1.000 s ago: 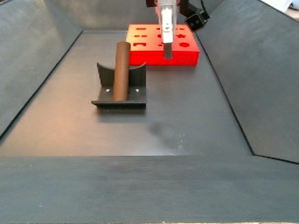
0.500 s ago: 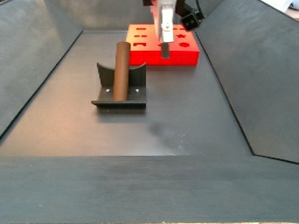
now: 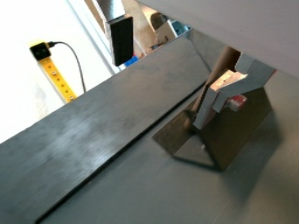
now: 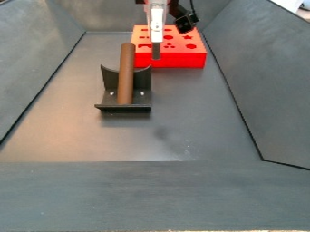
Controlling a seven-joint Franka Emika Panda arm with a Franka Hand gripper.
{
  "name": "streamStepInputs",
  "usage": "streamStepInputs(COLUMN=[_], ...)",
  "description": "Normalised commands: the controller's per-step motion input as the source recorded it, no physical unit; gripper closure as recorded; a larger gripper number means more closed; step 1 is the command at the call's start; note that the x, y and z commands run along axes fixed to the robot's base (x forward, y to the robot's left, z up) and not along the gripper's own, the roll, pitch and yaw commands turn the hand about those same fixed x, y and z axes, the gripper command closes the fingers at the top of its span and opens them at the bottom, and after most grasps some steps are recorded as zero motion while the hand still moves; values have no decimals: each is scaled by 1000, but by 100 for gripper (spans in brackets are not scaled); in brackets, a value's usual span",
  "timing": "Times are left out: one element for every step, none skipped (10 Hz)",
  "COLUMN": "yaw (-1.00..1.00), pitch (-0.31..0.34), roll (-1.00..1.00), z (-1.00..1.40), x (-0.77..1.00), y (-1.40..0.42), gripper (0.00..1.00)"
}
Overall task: Pick up the oval object. Move up. Place the oval object on the fixture. Regrasp the oval object. Move to above the board. Insert the oval object.
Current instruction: Regrasp the oval object.
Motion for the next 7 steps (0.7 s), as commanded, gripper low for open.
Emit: streamStepInputs(yaw=[-76,-75,-51,-37,-3,32,60], pitch=[35,62,116,135,162,175,174], roll=[117,112,105,104,108,118,126], z=[-58,-58,-49,-46,-36,-39,-36], x=[1000,1000,956,899,793,700,634], y=[-27,-28,-27,-26,-21,-21,-23], gripper=[0,0,0,0,0,0,0])
